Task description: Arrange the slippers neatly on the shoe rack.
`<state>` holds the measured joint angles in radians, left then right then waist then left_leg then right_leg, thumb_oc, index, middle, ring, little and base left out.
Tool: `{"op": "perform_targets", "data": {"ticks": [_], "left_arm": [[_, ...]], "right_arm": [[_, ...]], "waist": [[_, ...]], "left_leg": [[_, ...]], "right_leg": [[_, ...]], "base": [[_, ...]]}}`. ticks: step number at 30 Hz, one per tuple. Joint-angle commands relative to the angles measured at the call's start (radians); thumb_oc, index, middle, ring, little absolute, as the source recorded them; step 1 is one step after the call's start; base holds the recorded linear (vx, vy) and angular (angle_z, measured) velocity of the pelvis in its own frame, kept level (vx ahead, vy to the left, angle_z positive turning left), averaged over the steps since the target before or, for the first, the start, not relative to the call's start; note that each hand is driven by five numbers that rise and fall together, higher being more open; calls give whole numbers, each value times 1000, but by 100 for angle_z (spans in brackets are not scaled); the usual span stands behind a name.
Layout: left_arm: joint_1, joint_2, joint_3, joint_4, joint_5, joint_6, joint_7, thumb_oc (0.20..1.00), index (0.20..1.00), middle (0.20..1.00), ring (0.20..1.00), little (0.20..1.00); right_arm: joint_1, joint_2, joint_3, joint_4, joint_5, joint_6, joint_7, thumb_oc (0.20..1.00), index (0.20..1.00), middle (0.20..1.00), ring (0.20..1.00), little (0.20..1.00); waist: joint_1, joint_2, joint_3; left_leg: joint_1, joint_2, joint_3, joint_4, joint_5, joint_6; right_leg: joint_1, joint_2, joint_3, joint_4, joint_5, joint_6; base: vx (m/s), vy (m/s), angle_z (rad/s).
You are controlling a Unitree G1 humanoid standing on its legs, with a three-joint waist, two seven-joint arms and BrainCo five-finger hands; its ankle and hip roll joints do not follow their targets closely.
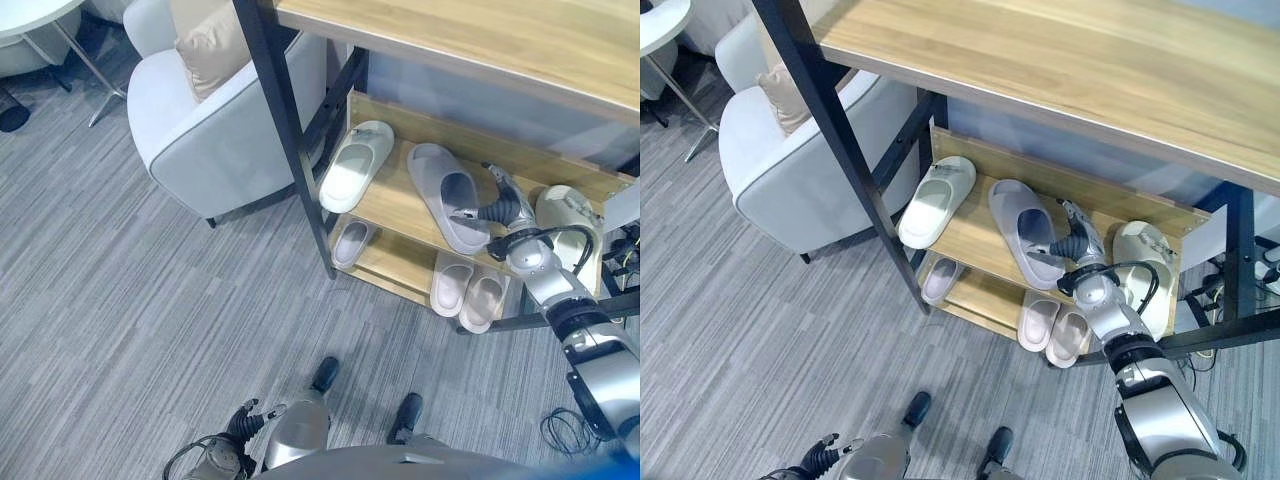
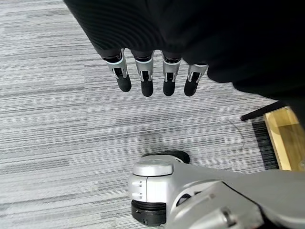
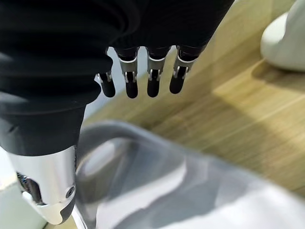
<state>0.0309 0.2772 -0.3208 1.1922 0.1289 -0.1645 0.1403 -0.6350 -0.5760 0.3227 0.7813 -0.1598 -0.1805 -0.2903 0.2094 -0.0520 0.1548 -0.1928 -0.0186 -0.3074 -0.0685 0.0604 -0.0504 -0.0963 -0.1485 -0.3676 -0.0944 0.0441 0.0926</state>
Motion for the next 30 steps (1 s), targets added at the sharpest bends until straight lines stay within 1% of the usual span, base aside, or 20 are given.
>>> {"op": "perform_targets", "data": {"ticks": [1, 4, 10, 14, 15, 16, 17, 18, 20, 25, 27, 30], "left_arm": [[-26, -26, -55, 74, -11, -14, 24, 1000, 1000, 1000, 1000, 1000], [-35, -27, -52, 78, -37, -20, 35, 1000, 1000, 1000, 1000, 1000], [-35, -22, -57, 76, -53, -29, 46, 1000, 1000, 1000, 1000, 1000], [-38, -15, -61, 75, -60, -34, 51, 1000, 1000, 1000, 1000, 1000], [-40, -12, -62, 73, -61, -35, 50, 1000, 1000, 1000, 1000, 1000], [-134, -11, -46, 90, -93, -18, 41, 1000, 1000, 1000, 1000, 1000], [-120, -3, -53, 75, -102, -28, 38, 1000, 1000, 1000, 1000, 1000], [-102, 2, -56, 70, -110, -31, 38, 1000, 1000, 1000, 1000, 1000], [-79, 10, -64, 66, -122, -34, 35, 1000, 1000, 1000, 1000, 1000], [-65, 20, -62, 69, -120, -31, 24, 1000, 1000, 1000, 1000, 1000], [-62, 23, -48, 70, -117, -27, 25, 1000, 1000, 1000, 1000, 1000], [-76, 28, -29, 77, -118, -19, 24, 1000, 1000, 1000, 1000, 1000]], "right_arm": [[-58, -74, 0, -32, 68, -27, -48, 1000, 1000, 1000, 1000, 1000], [-113, -85, -18, 12, 106, -29, -80, 1000, 1000, 1000, 1000, 1000], [-162, -98, -17, 64, 141, -34, -91, 1000, 1000, 1000, 1000, 1000], [-195, -93, 15, 93, 145, -33, -83, 1000, 1000, 1000, 1000, 1000], [-201, -92, 25, 97, 142, -33, -81, 812, 812, 812, 812, 812], [-229, -83, 47, 58, 144, -26, -62, 533, 533, 533, 533, 533], [-250, -91, 52, 102, 149, -24, -62, 404, 404, 404, 404, 404], [-255, -92, 59, 132, 151, -23, -55, 200, 200, 200, 200, 200], [-267, -90, 67, 184, 164, -21, -53, 200, 200, 200, 200, 200], [-249, -87, 40, 187, 174, -22, -81, 200, 200, 200, 200, 200], [-214, -94, 2, 124, 167, -25, -113, 200, 200, 200, 200, 200], [-166, -90, -29, 49, 151, -26, -124, 200, 200, 200, 200, 200]], "waist": [[23, -24, -6], [28, -29, 9], [39, -36, 23], [48, -42, 32], [50, -44, 33], [34, -47, 31], [39, -47, 28], [45, -48, 26], [56, -50, 27], [59, -54, 31], [50, -53, 34], [33, -53, 29]], "left_leg": [[-14, -49, 7, -19, -25, 14], [-38, -55, 11, -19, -21, 13], [-62, -63, 4, -19, -17, 11], [-71, -64, 2, -19, -15, 9], [-72, -64, 0, -19, -15, 9], [-75, -62, 3, -19, -17, 9], [-77, -64, 1, -19, -19, 9], [-80, -65, -3, -19, -18, 9], [-85, -67, -11, -19, -17, 8], [-81, -67, -12, -19, -18, 9], [-73, -63, -5, -17, -22, 10], [-66, -59, 0, -14, -24, 14]], "right_leg": [[59, -1, 14, 11, -59, 50], [38, -4, 16, 9, -53, 53], [22, -7, 5, 10, -51, 55], [17, -9, -1, 9, -51, 56], [16, -9, -3, 10, -51, 56], [10, -9, 0, 10, -48, 59], [9, -10, -3, 9, -47, 59], [9, -9, -7, 9, -48, 59], [5, -8, -13, 9, -49, 59], [7, -7, -17, 11, -50, 58], [12, -6, -12, 16, -50, 57], [15, -8, -4, 20, -51, 57]], "base": [[0, 0, 0], [26, 21, 0], [12, 3, 1], [17, -4, 3], [0, 0, 0], [0, 0, 0], [0, 0, 0], [0, 0, 0], [-1, -3, 5], [-1, -3, 10], [0, 0, 0], [0, 0, 0]]}}
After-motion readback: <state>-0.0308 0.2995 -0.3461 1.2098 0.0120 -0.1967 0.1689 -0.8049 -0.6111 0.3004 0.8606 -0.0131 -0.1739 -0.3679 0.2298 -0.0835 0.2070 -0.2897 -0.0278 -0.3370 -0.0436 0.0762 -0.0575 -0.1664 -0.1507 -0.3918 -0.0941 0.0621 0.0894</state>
